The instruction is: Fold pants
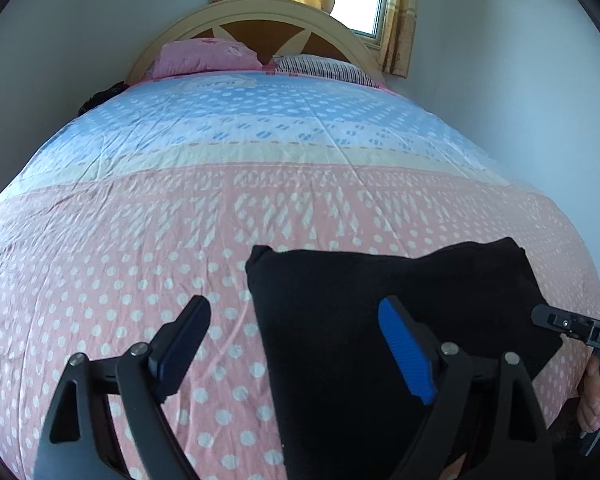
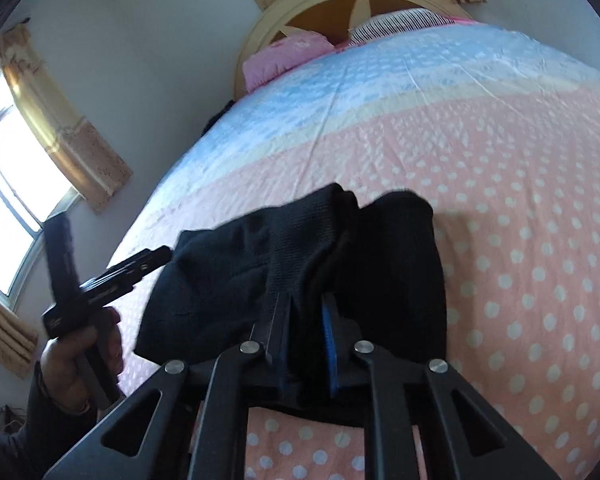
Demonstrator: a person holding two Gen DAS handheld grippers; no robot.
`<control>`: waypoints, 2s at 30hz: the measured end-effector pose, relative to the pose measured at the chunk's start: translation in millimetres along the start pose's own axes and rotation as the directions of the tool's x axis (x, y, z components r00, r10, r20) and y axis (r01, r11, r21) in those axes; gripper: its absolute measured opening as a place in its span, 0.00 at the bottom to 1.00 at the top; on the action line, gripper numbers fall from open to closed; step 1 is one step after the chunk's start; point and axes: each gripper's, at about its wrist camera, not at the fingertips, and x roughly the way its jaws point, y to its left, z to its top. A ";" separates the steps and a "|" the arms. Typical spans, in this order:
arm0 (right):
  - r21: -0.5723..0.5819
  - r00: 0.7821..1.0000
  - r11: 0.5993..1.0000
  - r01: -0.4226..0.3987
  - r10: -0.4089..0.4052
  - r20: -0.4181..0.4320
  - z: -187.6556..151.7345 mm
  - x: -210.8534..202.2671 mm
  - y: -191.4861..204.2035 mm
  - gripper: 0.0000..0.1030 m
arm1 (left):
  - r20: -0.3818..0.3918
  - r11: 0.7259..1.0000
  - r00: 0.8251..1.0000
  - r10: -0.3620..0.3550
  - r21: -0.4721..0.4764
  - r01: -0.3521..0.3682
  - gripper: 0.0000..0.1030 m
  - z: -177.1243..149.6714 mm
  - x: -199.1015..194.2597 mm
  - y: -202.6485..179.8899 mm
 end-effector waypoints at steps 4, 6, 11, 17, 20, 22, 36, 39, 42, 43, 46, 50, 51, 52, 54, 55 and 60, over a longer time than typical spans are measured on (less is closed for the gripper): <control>-0.022 0.998 0.999 0.035 -0.034 0.058 -1.0 -22.4 -4.0 0.14 | 0.012 1.000 1.000 0.006 -0.001 -0.006 0.86 9.8 2.9 4.9; 0.003 0.996 0.997 0.083 -0.083 0.039 -4.6 -19.8 -16.1 0.14 | 0.015 1.000 1.000 0.008 0.005 -0.009 0.87 12.0 6.6 2.7; 0.122 0.998 0.991 0.052 -0.054 0.017 -18.2 -10.1 -52.8 0.20 | -0.038 0.995 0.997 0.063 0.081 -0.059 0.94 6.8 38.7 -7.2; 0.008 0.976 0.994 0.108 -0.108 0.190 -3.7 -44.1 -21.2 0.43 | 0.001 0.996 0.998 0.064 0.065 -0.064 0.95 12.5 29.8 -4.8; -0.064 0.978 0.996 0.057 -0.043 0.202 6.3 -40.3 0.6 0.58 | 0.044 0.997 0.996 0.074 0.029 -0.075 0.96 16.4 19.5 2.0; -0.098 0.985 0.995 0.029 -0.012 0.170 12.2 -23.0 8.7 0.58 | 0.036 0.998 0.997 0.065 0.006 -0.065 0.98 16.2 22.4 6.6; -0.114 0.992 0.987 0.110 -0.102 0.076 6.3 2.1 3.5 0.58 | 0.023 0.999 0.999 0.022 0.023 -0.023 0.98 -13.9 0.7 -6.7; -0.168 0.989 0.976 0.141 -0.131 0.070 -6.4 -4.0 9.1 0.58 | 0.021 0.996 0.998 0.055 0.074 -0.056 0.99 -22.1 -2.9 -19.2; -0.203 0.989 0.969 0.143 -0.134 0.053 -18.0 -5.2 11.9 0.58 | 0.011 0.992 0.998 0.064 0.105 -0.064 0.99 -29.4 -1.1 -27.8; -0.216 0.988 0.964 0.153 -0.145 0.052 -21.2 -4.4 12.1 0.58 | 0.006 0.993 0.998 0.058 0.105 -0.058 0.99 -31.5 0.5 -29.0; -0.238 0.985 0.956 0.174 -0.166 0.056 -27.1 -2.5 12.0 0.58 | -0.009 0.995 0.999 0.048 0.093 -0.047 0.99 -36.6 4.4 -28.6; -0.245 0.984 0.953 0.177 -0.167 0.059 -29.6 -4.3 12.9 0.58 | -0.012 0.996 0.999 0.039 0.081 -0.038 1.00 -37.6 6.0 -27.2; -0.241 0.985 0.955 0.171 -0.161 0.061 -29.2 -6.0 13.3 0.58 | -0.015 0.996 0.999 0.036 0.079 -0.034 1.00 -37.6 5.9 -27.1; -0.229 0.986 0.960 0.160 -0.147 0.073 -27.7 -10.8 12.9 0.58 | -0.017 0.997 0.999 0.032 0.075 -0.030 1.00 -37.7 5.2 -26.7; -0.189 0.982 0.968 0.163 -0.142 0.122 -21.3 -20.5 9.9 0.58 | -0.018 0.998 1.000 0.020 0.067 -0.019 1.00 -37.3 3.0 -25.3; -0.173 0.980 0.971 0.167 -0.145 0.133 -17.3 -22.2 8.2 0.60 | -0.018 0.998 1.000 0.015 0.061 -0.014 1.00 -36.3 2.2 -23.9; -0.076 0.981 0.980 0.182 -0.176 0.077 0.0 -3.2 -7.6 0.69 | -0.033 1.000 0.999 -0.005 0.023 0.006 1.00 -32.7 9.7 -17.3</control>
